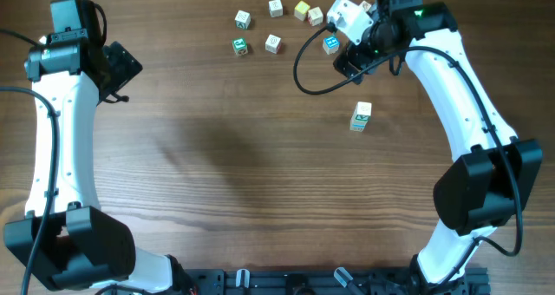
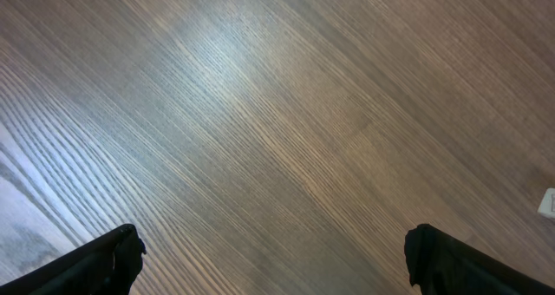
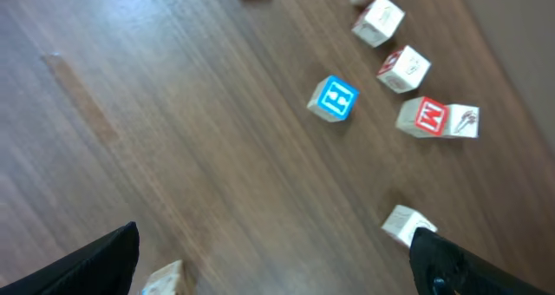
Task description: Form a tower
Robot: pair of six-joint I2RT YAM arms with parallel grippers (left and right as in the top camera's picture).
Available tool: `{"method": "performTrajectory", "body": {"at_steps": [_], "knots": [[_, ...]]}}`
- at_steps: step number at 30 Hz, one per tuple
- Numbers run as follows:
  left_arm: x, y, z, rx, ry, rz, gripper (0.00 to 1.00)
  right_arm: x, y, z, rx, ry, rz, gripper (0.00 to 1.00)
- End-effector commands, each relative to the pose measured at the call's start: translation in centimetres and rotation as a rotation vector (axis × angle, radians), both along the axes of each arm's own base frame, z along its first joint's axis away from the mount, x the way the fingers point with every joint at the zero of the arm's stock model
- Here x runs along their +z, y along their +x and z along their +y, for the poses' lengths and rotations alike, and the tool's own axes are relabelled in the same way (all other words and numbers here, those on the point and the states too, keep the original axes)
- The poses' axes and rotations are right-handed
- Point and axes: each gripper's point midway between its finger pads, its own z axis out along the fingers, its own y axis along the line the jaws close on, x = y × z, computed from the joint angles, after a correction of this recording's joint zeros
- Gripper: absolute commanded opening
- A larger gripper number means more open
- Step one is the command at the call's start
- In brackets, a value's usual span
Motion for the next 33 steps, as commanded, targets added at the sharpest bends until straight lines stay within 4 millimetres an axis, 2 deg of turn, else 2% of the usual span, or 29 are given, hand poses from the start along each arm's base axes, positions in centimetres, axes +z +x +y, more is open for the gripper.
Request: {"method": "performTrajectory", "body": {"at_steps": [1,3,5,8,11,15,20,22,25,27,31,33], "knots": [[-0.5,-0.1,0.1,0.018,-0.010,0.010,1.00,-0.4,-1.7,0.2,0.030,0.011,0.069,1.00],[-0.5,-0.1,0.1,0.018,-0.010,0.010,1.00,-1.3,-4.3,-0.3,0.173,-0.059,0.139,1.00],[-0.5,-0.1,0.1,0.018,-0.010,0.010,1.00,-2.1,-7.8,-1.2,0.331,-0.123,0.247,1.00],[-0.5,-0.1,0.1,0.018,-0.010,0.010,1.00,-2.8,-10.1,-2.0,0.431,-0.167,0.325,1.00],[-0.5,-0.1,0.1,0.018,-0.009,0.010,1.00,-5.3,-10.3,-4.0,0.444,-0.291,0.347,1.00],[-0.5,-0.1,0.1,0.018,-0.010,0.010,1.00,-6.9,-9.8,-3.9,0.456,-0.295,0.322,1.00],[-0.5,-0.1,0.1,0.018,-0.010,0.010,1.00,-9.0,-10.5,-4.2,0.460,-0.300,0.347,1.00],[-0.5,-0.1,0.1,0.018,-0.010,0.010,1.00,-9.9,-10.3,-4.2,0.459,-0.303,0.338,1.00],[-0.5,-0.1,0.1,0.018,-0.010,0.010,1.00,-10.1,-9.0,-3.9,0.449,-0.302,0.292,1.00],[-0.5,-0.1,0.1,0.018,-0.010,0.010,1.00,-10.5,-9.1,-3.9,0.451,-0.302,0.304,1.00],[-0.5,-0.1,0.1,0.018,-0.010,0.010,1.00,-13.3,-10.1,-4.0,0.440,-0.298,0.409,1.00],[-0.5,-0.1,0.1,0.018,-0.010,0.010,1.00,-13.9,-10.4,-3.8,0.451,-0.301,0.426,1.00]]}}
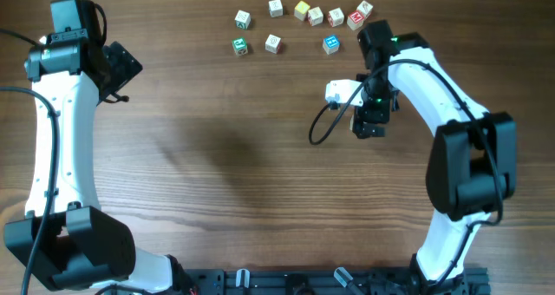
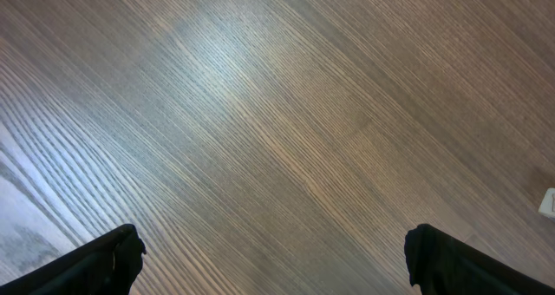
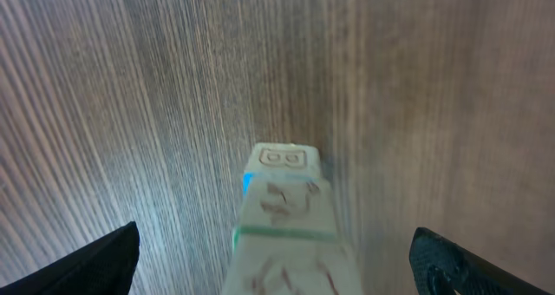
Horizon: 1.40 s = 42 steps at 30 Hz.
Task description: Form a tower
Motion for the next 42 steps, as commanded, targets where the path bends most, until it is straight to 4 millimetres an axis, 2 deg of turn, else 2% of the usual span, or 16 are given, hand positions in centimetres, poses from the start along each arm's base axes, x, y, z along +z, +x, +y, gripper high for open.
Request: {"method": "performTrajectory", "body": {"at_steps": [1,17,27,32,42], "knots": [[-0.5,-0.1,0.1,0.018,-0.010,0.009,1.00,-1.1,-0.7,0.6,0.013,-0.012,0.037,1.00],[-0.5,-0.1,0.1,0.018,-0.010,0.009,1.00,-1.7,-0.2,1.4,0.022,0.010,0.023,0.97],[-0.5,-0.1,0.1,0.018,-0.010,0.009,1.00,-3.0,-0.2,1.4,0.017,0.004,0.043,0.97],[-0.5,-0.1,0.1,0.018,-0.010,0.009,1.00,-3.8,-0.3,0.7,0.017,-0.034,0.055,0.90],[-0.5,-0.1,0.1,0.018,-0.009,0.009,1.00,-3.8,-0.1,0.7,0.017,-0.040,0.049,0.73]]}}
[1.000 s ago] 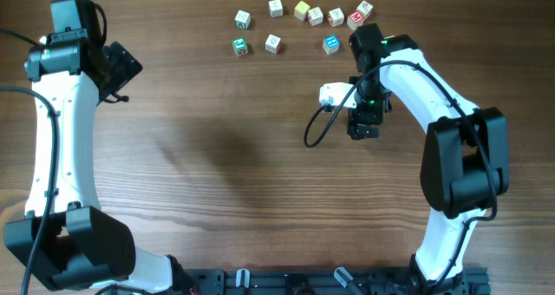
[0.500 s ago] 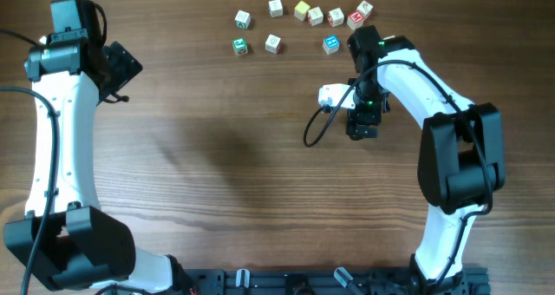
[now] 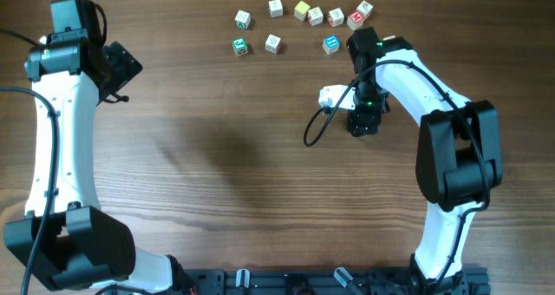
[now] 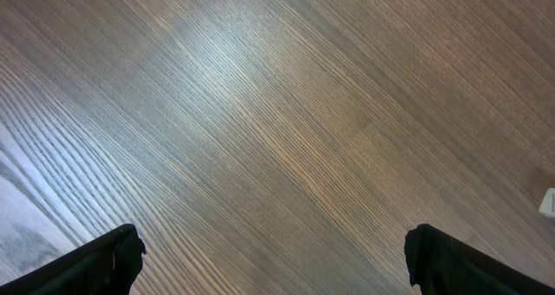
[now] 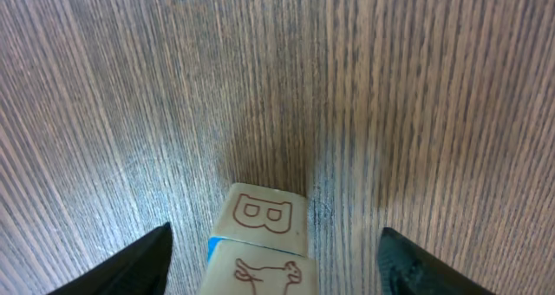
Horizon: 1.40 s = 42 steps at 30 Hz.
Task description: Form a tower
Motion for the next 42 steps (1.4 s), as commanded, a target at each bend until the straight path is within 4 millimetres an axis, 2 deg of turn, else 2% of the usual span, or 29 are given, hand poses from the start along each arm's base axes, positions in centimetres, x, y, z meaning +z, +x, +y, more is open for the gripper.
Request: {"method": "performTrajectory", "body": {"at_steps": [1,27,39,42], "knots": [[-0.52,-0.07,0.09,0.018,-0.010,0.009,1.00,-1.20,-0.49,-0.08,-0.003,-0.009,0.031,0.72],[-0.52,-0.07,0.10,0.018,-0.010,0.009,1.00,-1.22,-0.30,-0.05,-0.003,-0.007,0.024,0.49],[-0.52,-0.07,0.09,0.018,-0.010,0.009,1.00,-1.22,-0.30,-0.05,-0.003,-0.007,0.024,0.31],[-0.52,-0.07,0.09,0.018,-0.010,0.009,1.00,-1.22,-0.30,-0.04,-0.004,-0.007,0.024,0.30]]}}
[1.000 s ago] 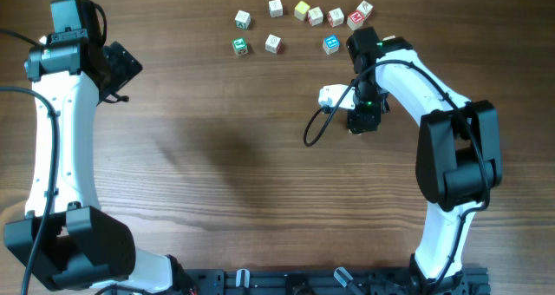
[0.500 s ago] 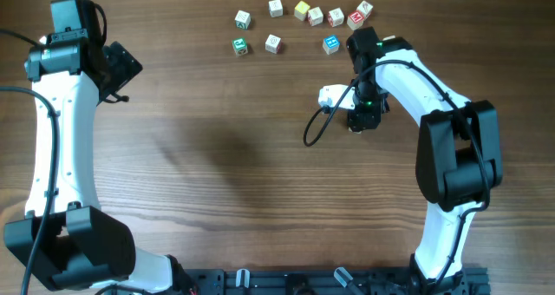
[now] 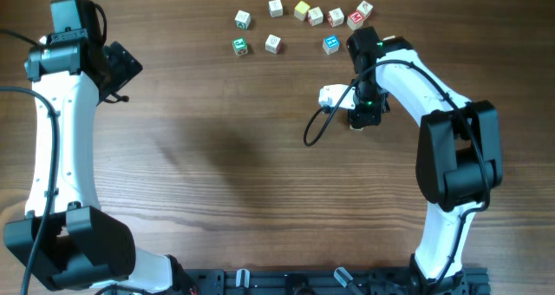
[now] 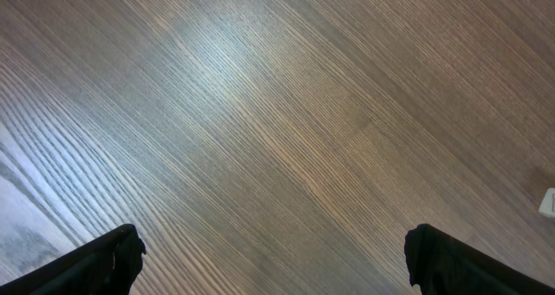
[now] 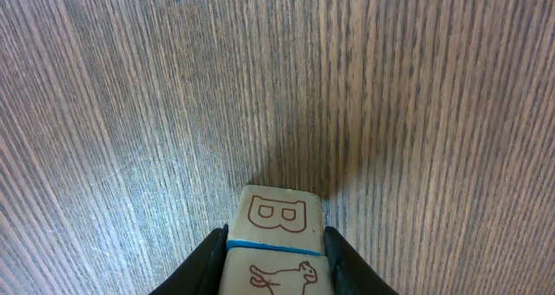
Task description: Form a tower
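A stack of two pale wooden blocks shows in the right wrist view: a block with a brown B [image 5: 276, 213] and a block with a drawn animal [image 5: 274, 276], a blue edge between them. My right gripper [image 5: 276, 262] is shut on this stack, one black finger [image 5: 208, 262] pressed against each side. From overhead the right gripper [image 3: 361, 114] covers the stack. Whether the stack rests on the table or is lifted cannot be told. My left gripper [image 4: 277, 260] hangs open over bare wood at the far left [image 3: 124, 69].
Several loose picture blocks lie in a curved row at the table's back, among them a green-marked one [image 3: 239, 45], a yellow one [image 3: 302, 10] and a blue one [image 3: 330, 44]. A white block corner [image 4: 547, 201] peeks in at the left wrist view's right edge.
My right gripper's fingers stood apart on either side of the two-block stack; now they are shut against its sides. The left arm has not moved.
My right gripper was open at the back by the loose blocks, the two-block stack standing alone nearer the middle. Then it hung open over the stack, then lower with a finger on each side. Now it is shut on the stack.
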Robot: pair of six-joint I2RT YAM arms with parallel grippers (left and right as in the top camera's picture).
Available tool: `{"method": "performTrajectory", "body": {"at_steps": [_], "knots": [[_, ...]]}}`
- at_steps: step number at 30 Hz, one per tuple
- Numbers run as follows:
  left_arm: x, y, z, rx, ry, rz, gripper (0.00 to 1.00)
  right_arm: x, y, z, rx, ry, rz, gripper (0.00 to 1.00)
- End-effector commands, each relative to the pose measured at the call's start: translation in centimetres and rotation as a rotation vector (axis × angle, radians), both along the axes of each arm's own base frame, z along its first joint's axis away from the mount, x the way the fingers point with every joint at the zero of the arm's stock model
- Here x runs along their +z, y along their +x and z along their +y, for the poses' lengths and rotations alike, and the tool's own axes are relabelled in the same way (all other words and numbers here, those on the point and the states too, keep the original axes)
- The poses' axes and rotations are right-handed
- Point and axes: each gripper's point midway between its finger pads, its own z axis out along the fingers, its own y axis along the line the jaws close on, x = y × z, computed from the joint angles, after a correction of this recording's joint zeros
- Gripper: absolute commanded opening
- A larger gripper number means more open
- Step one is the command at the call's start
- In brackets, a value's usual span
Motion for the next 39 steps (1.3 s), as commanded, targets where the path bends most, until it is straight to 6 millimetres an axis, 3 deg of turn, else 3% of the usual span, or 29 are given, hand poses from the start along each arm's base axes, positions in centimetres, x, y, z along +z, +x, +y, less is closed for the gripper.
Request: {"method": "performTrajectory", "body": {"at_steps": [1,6,9,11,15,19,33,37,39], "knots": [[-0.52,-0.07,0.10,0.018,-0.010,0.009,1.00,-1.20,-0.47,-0.08,-0.003,-0.008,0.030,0.30],[-0.52,-0.07,0.10,0.018,-0.010,0.009,1.00,-1.20,-0.47,-0.08,-0.003,-0.008,0.030,0.29],[-0.52,-0.07,0.10,0.018,-0.010,0.009,1.00,-1.20,-0.47,-0.08,-0.003,-0.008,0.030,0.21],[-0.52,-0.07,0.10,0.018,-0.010,0.009,1.00,-1.20,-0.48,-0.08,-0.003,-0.008,0.031,0.20],[-0.52,-0.07,0.10,0.018,-0.010,0.009,1.00,-1.20,-0.47,-0.08,-0.004,-0.008,0.030,0.58],[-0.52,-0.07,0.10,0.018,-0.009,0.009,1.00,-1.20,-0.47,-0.08,-0.003,-0.008,0.030,0.67],[-0.52,-0.07,0.10,0.018,-0.010,0.009,1.00,-1.09,-0.59,-0.94,-0.040,-0.061,0.031,0.56],[-0.52,-0.07,0.10,0.018,-0.010,0.009,1.00,-0.98,-0.93,-0.81,-0.037,-0.064,0.042,0.59],[-0.52,-0.07,0.10,0.018,-0.010,0.009,1.00,-0.72,-1.09,-0.29,-0.022,-0.066,0.044,0.69]]}}
